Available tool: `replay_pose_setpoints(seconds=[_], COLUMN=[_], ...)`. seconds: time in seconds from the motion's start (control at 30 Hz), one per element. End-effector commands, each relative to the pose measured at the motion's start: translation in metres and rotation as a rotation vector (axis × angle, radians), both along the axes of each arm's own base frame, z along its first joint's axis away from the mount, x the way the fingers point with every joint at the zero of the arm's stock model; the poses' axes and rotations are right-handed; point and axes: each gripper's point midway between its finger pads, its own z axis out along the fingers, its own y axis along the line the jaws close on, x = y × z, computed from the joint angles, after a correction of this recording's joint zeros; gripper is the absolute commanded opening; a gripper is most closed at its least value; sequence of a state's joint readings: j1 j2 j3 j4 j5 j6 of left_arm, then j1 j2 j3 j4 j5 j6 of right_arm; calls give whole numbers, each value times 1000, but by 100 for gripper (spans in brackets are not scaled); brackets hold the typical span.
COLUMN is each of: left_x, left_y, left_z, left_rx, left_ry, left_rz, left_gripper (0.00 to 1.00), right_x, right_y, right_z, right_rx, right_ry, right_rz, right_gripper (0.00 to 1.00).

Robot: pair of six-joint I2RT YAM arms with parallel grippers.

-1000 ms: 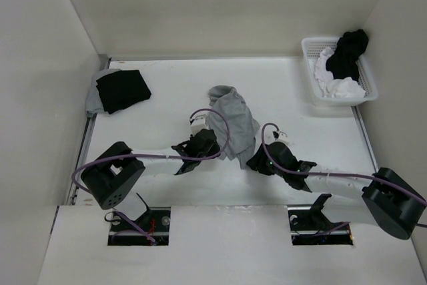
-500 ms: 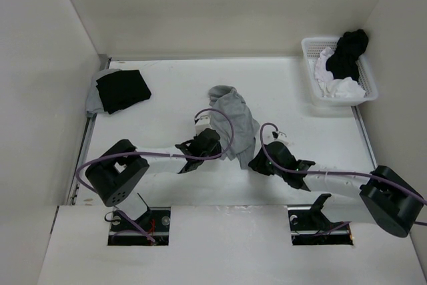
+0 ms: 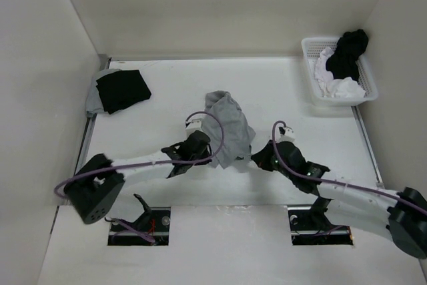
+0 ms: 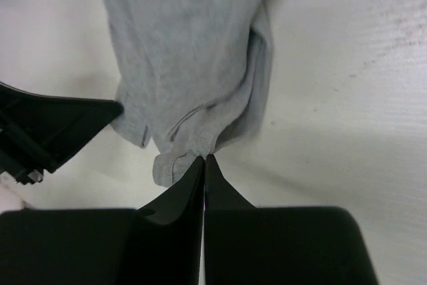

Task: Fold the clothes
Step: Flatten the tank top out

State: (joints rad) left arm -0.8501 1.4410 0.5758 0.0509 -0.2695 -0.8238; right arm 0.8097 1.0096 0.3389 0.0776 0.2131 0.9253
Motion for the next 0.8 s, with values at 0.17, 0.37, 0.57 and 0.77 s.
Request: replay_pose_setpoints(seconds=[0.17,0.37,0.57,0.77], left_x=[2,-37,-62,-63], left_y=[68,108,126,121], left_z=[246,429,531,558], left_rx=[-200,-425,-542,-537], left_ry=[-466,-815,-987,-1050], left_rz=[125,163,163,194], left_gripper=[0,0,0,0], right_x=[-15,-47,-66,-73], right_y=[-20,-50,-60,-61], right_z=[193,382,493,530], right_rx=[49,86,63,9], right_ry=[-394,-730,-900,-998], right_rz=[8,1,1,-38], right_gripper=[0,0,0,0])
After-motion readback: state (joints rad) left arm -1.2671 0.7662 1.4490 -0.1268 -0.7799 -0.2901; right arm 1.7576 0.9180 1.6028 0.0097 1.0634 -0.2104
